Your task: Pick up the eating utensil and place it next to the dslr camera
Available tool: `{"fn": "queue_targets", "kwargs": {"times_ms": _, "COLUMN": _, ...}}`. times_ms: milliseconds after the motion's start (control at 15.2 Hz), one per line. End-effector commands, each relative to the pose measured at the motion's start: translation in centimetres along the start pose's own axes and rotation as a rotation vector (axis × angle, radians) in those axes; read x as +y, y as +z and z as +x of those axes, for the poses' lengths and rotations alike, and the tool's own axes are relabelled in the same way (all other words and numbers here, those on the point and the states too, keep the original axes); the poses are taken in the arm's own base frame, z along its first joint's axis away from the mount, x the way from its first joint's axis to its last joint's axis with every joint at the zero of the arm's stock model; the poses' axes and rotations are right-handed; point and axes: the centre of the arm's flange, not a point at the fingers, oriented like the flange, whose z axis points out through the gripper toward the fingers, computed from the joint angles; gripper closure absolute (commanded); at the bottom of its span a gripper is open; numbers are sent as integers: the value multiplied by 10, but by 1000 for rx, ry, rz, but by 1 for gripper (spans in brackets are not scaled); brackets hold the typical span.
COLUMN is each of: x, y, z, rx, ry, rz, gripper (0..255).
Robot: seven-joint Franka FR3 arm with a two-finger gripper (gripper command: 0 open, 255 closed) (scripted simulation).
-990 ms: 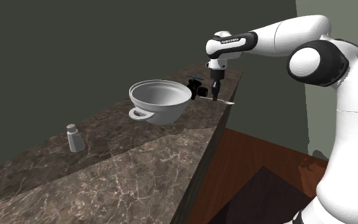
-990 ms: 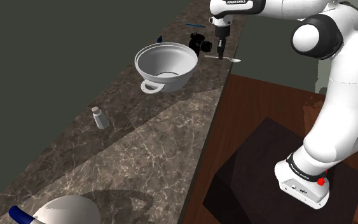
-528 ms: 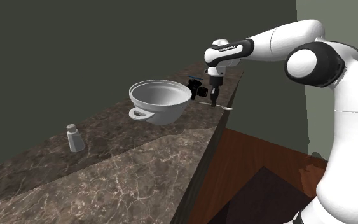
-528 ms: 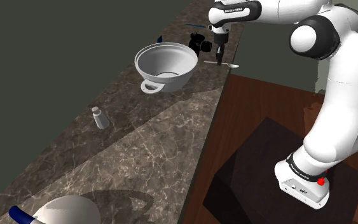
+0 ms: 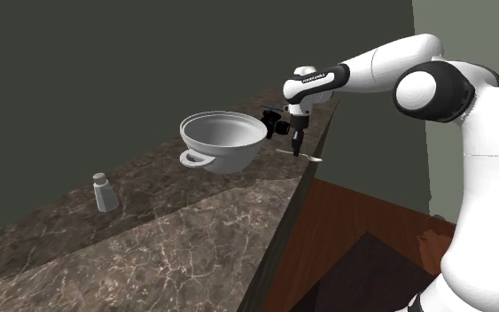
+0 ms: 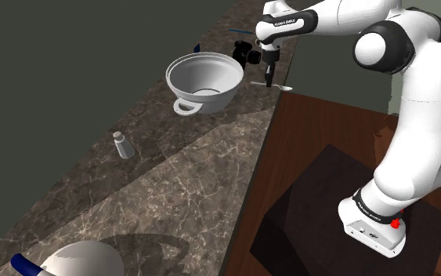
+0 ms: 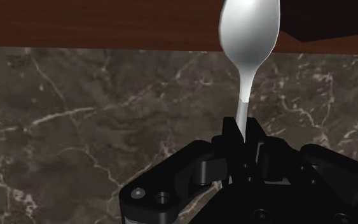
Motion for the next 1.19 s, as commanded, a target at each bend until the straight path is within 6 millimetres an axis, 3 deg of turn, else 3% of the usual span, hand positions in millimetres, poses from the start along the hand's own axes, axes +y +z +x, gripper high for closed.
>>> {"fn": "queue_targets", "kwargs": {"times_ms": 0, "x": 0, "y": 2, "z": 1, "rx": 0, "ry": 0, "rz": 0, "gripper": 255}}
{"fn": "queue_targets", "kwargs": {"times_ms": 330, "x": 0, "y": 2, "z": 1, "rx": 0, "ry": 0, "rz": 0, "gripper": 255}}
{"fn": "queue_targets", "kwargs": {"times_ms": 396, "x": 0, "y": 2, "z": 1, "rx": 0, "ry": 0, "rz": 0, "gripper": 0}}
{"fn": "queue_targets", "kwargs": {"times_ms": 726, "x": 0, "y": 2, "z": 1, "rx": 0, "ry": 0, "rz": 0, "gripper": 0}}
{"fn": "queue_targets", "kwargs": {"times_ms": 990, "x": 0, "y": -48, "z": 1, "rx": 0, "ry": 0, "rz": 0, "gripper": 0}}
{"fn": "queue_targets", "kwargs": {"times_ms": 1122, "x": 0, "y": -48, "z": 1, "rx": 0, "ry": 0, "rz": 0, "gripper": 0}}
